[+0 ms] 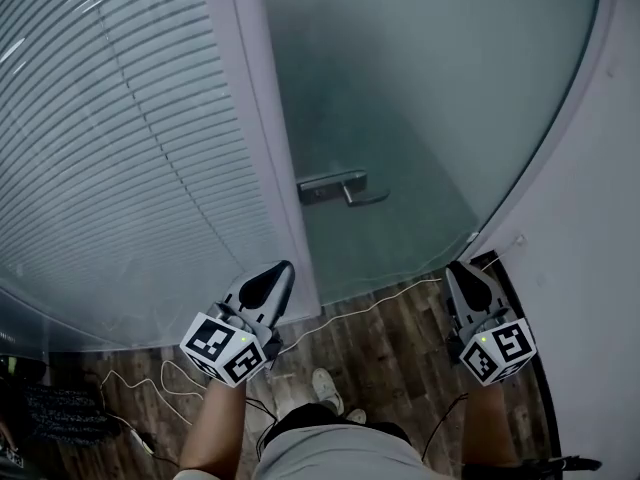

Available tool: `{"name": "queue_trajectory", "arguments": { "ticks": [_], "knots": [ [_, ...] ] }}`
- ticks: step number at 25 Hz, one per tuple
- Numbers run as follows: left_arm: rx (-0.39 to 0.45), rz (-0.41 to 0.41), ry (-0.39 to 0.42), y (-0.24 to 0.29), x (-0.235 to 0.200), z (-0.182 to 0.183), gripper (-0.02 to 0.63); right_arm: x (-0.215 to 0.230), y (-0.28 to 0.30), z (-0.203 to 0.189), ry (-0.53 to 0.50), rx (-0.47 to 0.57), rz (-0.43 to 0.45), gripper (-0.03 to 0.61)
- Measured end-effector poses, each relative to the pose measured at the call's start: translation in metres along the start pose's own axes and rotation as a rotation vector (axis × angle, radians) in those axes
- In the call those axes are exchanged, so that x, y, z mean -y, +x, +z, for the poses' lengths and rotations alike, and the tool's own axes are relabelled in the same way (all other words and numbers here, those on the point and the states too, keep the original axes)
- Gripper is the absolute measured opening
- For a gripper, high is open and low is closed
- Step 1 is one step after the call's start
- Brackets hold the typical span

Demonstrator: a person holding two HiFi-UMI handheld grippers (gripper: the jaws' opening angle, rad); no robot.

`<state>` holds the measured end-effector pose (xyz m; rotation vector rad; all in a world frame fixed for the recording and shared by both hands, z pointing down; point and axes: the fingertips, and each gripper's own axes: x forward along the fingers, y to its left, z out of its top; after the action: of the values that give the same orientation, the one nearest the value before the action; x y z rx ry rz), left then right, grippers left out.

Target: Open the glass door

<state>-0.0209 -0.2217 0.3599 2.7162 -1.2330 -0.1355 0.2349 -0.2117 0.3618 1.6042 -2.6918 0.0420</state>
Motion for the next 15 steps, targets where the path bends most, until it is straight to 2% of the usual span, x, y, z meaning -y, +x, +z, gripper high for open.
{"name": "queue_trajectory", "arguments": {
  "ticks": [9, 15],
  "knots": [
    [0.016, 0.01, 0.018, 0.035, -0.055, 0.017, 0.0, 0.009, 0.079, 0.02, -0.028, 0.004, 0.039, 0.029],
    [0.002, 0.014, 0.028, 0.048, -0.066, 0.011, -0.001, 0.012, 0.108, 0.019, -0.035, -0.013, 0.078, 0.035]
  ]
}}
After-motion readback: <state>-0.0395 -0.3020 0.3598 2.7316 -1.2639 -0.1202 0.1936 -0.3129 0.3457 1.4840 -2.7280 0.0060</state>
